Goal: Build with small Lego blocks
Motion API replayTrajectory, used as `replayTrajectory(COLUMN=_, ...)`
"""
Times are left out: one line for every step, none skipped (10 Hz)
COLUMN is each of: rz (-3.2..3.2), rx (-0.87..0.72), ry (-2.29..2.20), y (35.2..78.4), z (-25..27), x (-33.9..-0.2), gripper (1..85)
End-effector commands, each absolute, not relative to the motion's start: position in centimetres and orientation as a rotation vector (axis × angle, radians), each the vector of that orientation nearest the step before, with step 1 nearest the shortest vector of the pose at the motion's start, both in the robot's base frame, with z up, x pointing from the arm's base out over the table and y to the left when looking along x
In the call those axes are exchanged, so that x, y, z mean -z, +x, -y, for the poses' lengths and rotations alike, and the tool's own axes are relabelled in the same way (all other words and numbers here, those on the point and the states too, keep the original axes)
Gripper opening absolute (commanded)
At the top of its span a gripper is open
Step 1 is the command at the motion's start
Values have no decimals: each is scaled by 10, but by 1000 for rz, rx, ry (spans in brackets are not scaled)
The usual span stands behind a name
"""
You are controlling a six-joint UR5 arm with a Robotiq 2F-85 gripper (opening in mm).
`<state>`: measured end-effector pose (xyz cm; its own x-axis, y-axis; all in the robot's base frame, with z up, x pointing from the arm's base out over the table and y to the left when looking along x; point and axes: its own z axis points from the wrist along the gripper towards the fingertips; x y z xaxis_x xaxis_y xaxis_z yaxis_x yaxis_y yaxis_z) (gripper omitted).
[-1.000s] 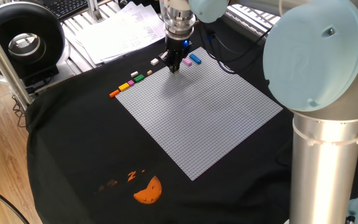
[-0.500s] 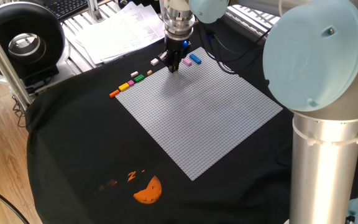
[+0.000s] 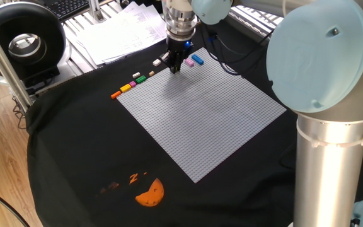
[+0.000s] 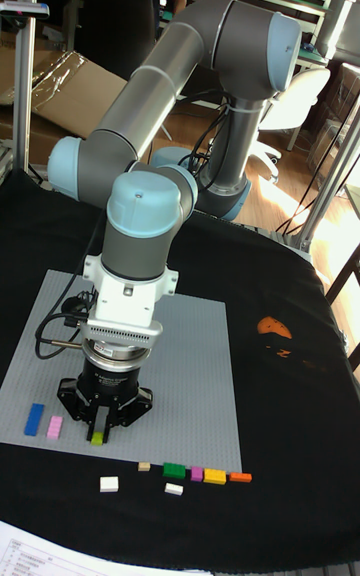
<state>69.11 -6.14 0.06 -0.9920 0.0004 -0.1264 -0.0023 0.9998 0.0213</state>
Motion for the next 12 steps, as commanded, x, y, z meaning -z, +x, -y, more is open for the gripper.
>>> replayTrajectory(rz=-3014, rx=-41, ry=9, y=691, z=62, x=-4, gripper=17)
replayTrajectory(rz=-3014, rx=-39, ry=9, y=691, z=62, x=-3, gripper=17)
replayTrajectory(rz=-3013, rx=-41, ry=9, y=692, z=62, x=-3, gripper=17)
replayTrajectory(rz=-3013, rx=-42, ry=14, y=691, z=61, x=-2, gripper=20)
replayTrajectory(rz=-3013, rx=-42, ry=14, y=691, z=61, x=-2, gripper=20)
replayTrajectory(rz=-3011, rx=-48, ry=14, y=692, z=60, x=0, gripper=20)
replayTrajectory(rz=-3007, rx=-56, ry=19, y=693, z=59, x=2, gripper=20)
replayTrajectory(rz=-3005, rx=-56, ry=19, y=694, z=59, x=2, gripper=20)
replayTrajectory(rz=-3008, rx=-60, ry=20, y=693, z=59, x=0, gripper=17)
replayTrajectory(rz=-3008, rx=-67, ry=20, y=693, z=58, x=-1, gripper=17)
replayTrajectory(rz=-3008, rx=-70, ry=20, y=692, z=57, x=-2, gripper=17)
replayTrajectory(rz=-3009, rx=-70, ry=20, y=692, z=57, x=-3, gripper=17)
